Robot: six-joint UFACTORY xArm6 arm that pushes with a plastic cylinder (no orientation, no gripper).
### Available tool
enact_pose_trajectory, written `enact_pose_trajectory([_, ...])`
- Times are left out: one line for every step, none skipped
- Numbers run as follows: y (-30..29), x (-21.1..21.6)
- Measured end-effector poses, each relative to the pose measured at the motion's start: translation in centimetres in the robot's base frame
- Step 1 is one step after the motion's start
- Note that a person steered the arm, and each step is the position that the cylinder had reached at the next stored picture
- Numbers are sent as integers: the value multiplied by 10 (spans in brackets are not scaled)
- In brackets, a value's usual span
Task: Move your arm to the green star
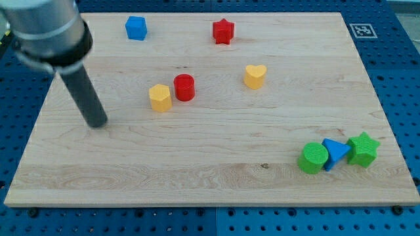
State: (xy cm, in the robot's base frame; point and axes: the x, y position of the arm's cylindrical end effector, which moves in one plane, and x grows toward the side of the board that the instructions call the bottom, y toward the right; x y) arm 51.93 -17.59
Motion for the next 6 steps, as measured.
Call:
enact_pose_trajectory([92,80])
enact_pose_trajectory([128,100])
enact_pose_trajectory([146,100])
enact_pose_trajectory([222,99])
enact_pose_trajectory([289,99])
enact_pose_trajectory([315,99])
